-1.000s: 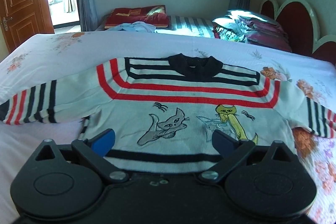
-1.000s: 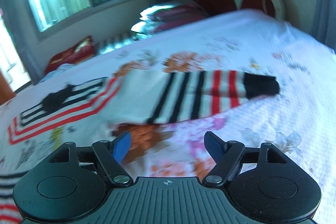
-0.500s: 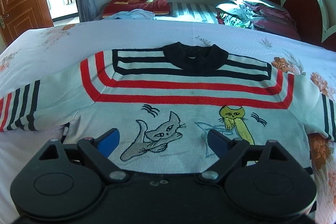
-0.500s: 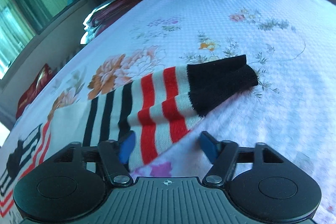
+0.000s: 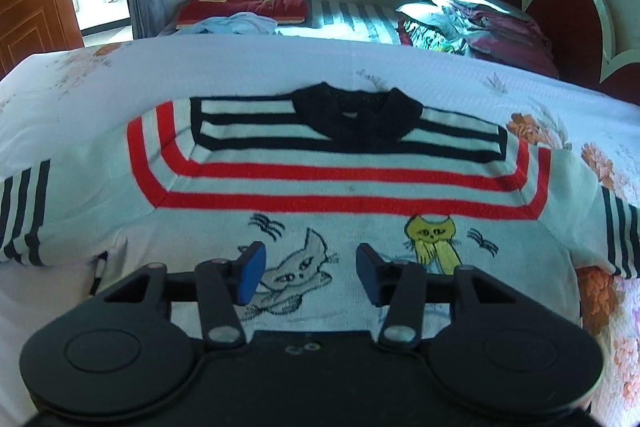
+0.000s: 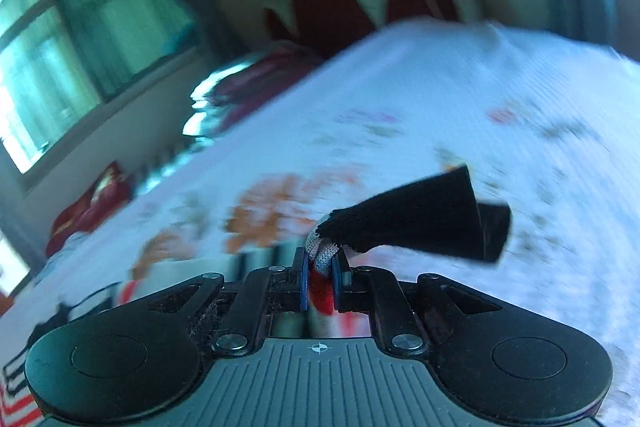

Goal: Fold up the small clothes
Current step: 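Carry the held sleeve across the sweater chest toward the left gripper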

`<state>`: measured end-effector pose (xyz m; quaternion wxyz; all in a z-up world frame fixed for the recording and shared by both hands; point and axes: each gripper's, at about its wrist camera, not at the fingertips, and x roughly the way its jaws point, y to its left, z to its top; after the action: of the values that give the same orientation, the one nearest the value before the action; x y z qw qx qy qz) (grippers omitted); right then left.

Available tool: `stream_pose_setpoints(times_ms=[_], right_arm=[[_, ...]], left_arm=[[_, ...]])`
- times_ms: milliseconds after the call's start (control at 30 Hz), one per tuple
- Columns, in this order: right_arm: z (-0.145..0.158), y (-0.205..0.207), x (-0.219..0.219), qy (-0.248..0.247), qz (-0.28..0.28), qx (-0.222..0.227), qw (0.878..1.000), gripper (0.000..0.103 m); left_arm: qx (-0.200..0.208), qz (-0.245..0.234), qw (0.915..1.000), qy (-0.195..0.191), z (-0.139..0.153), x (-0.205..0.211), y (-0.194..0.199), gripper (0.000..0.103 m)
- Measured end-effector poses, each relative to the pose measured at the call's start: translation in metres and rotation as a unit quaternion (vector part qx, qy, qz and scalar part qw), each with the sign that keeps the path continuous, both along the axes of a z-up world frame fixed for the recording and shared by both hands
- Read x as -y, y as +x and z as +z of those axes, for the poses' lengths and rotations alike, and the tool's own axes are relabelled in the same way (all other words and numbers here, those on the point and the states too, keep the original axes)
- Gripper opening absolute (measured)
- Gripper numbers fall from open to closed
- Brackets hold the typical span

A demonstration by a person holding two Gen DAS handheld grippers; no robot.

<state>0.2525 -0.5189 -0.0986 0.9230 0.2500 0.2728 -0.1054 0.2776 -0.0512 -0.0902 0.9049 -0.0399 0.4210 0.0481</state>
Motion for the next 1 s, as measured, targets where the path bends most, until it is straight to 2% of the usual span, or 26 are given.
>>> stream_pose_setpoints(times_ms=[100, 233, 333, 400, 533, 567, 600, 633, 667, 700, 733, 800, 900, 1000], right_arm=[[0.027, 0.009, -0.057, -0.026, 0.078, 0.027, 0.996, 0.011], [0.041, 0.02, -0.153, -0.03, 0.187, 0.039, 0.981, 0.011], [0.037, 0.022, -0.226, -0.034, 0.257, 0.026, 0.965, 0.011], [0.025, 0.021, -0.27, -0.041, 0.291, 0.007, 0.956, 0.011], [0.001, 0.02, -0.323, -0.027, 0.33, -0.035, 0.943, 0.011], [-0.002, 0.02, -0.332, -0.03, 0.339, -0.047, 0.939, 0.012], [-0.009, 0.02, -0.334, -0.034, 0.345, -0.059, 0.936, 0.019], [-0.011, 0.018, -0.336, -0.031, 0.351, -0.063, 0.934, 0.031], [-0.01, 0.015, -0.338, -0.024, 0.357, -0.06, 0.932, 0.038], [-0.013, 0.015, -0.338, -0.021, 0.36, -0.054, 0.931, 0.052], [-0.012, 0.012, -0.338, -0.024, 0.364, -0.047, 0.93, 0.058], [-0.008, 0.006, -0.333, -0.026, 0.372, -0.036, 0.927, 0.058], [-0.001, -0.005, -0.311, -0.037, 0.349, -0.026, 0.936, 0.058], [0.005, -0.023, -0.279, -0.084, 0.302, -0.019, 0.949, 0.058]], left_arm=[[0.007, 0.011, 0.9998, -0.017, 0.007, -0.014, 0.001, 0.047], [0.018, 0.024, 0.9993, -0.024, 0.013, -0.038, 0.001, 0.05], [0.021, 0.023, 0.999, -0.032, 0.012, -0.058, 0.002, 0.051], [0.021, 0.02, 0.999, -0.035, 0.009, -0.069, 0.002, 0.063], [0.022, 0.004, 0.9984, -0.053, 0.002, -0.081, 0.003, 0.072], [0.019, -0.002, 0.9981, -0.058, 0.0, -0.082, 0.005, 0.075], [0.017, -0.009, 0.9977, -0.065, -0.003, -0.082, 0.006, 0.076], [0.016, -0.017, 0.9972, -0.071, -0.006, -0.08, 0.007, 0.076], [0.014, -0.026, 0.9967, -0.075, -0.008, -0.078, 0.008, 0.078], [0.013, -0.034, 0.9963, -0.078, -0.011, -0.076, 0.01, 0.08], [0.012, -0.041, 0.9959, -0.08, -0.013, -0.073, 0.011, 0.081], [0.011, -0.049, 0.995, -0.087, -0.018, -0.07, 0.011, 0.081], [0.007, -0.066, 0.9931, -0.096, -0.023, -0.062, 0.013, 0.082], [0.006, -0.102, 0.9908, -0.089, -0.029, -0.042, 0.013, 0.082]])
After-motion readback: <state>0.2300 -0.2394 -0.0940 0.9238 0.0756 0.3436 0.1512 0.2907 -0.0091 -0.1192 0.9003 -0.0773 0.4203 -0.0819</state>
